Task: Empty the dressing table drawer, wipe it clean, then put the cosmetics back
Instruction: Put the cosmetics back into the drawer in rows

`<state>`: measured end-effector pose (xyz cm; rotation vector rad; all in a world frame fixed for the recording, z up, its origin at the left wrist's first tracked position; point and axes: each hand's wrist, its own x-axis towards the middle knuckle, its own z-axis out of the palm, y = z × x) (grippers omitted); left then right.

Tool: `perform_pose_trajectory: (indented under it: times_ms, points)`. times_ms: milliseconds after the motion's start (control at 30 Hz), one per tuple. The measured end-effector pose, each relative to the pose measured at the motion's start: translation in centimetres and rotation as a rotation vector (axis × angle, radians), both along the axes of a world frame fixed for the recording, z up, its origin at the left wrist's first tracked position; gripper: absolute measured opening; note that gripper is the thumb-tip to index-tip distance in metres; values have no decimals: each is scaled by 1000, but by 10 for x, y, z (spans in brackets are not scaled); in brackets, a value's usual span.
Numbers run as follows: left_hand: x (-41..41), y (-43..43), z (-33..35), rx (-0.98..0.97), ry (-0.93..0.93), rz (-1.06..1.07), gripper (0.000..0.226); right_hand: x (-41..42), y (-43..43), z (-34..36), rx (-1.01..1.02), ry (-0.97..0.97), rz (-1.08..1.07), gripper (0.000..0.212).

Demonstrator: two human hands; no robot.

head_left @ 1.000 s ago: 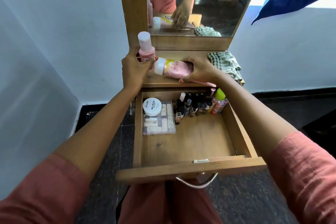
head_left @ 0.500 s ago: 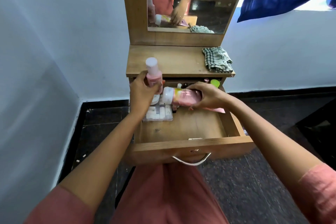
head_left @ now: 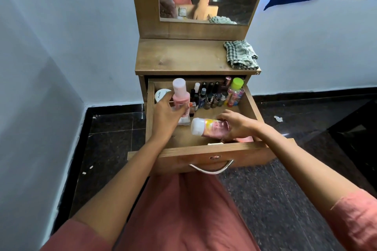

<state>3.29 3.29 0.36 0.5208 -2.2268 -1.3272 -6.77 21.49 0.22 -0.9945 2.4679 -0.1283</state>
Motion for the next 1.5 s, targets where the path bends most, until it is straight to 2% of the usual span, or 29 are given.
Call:
perform_pose_trajectory:
  times_ms: [167,633,800,1067,1167,1233,1300,1400,1500]
  points:
    - [2,1,-3,13,-39,-15,38,-2,-1,-5,21,-17,25,75]
    - [1,5,-8,18,-70,-80,39,-8,7,-23,-59,-41,122,64]
    - [1,5,-10,17,-90,-106,40,-10,9,-25,-14,-105,148,71]
    - [-2,6,-13,48,-84,-143,39,-16,13,-18,13,-169,152,63]
    - [-2,6,-13,94,-96,-163,41,-16,9,-3,-189,-205,45,59]
    - [-3,6,-14,147,-104,-202,45,-12,1,10,-408,-340,-82,56]
    - [-3,9,-13,185,-120,-258,44,-6,-8,19,-536,-464,-125,56]
    - [-2,13,-8,236,-106,-317,42,-2,-20,24,-578,-591,-109,63]
    - [0,13,-3,332,-43,-391,49,-1,-27,23,-564,-641,-90,67]
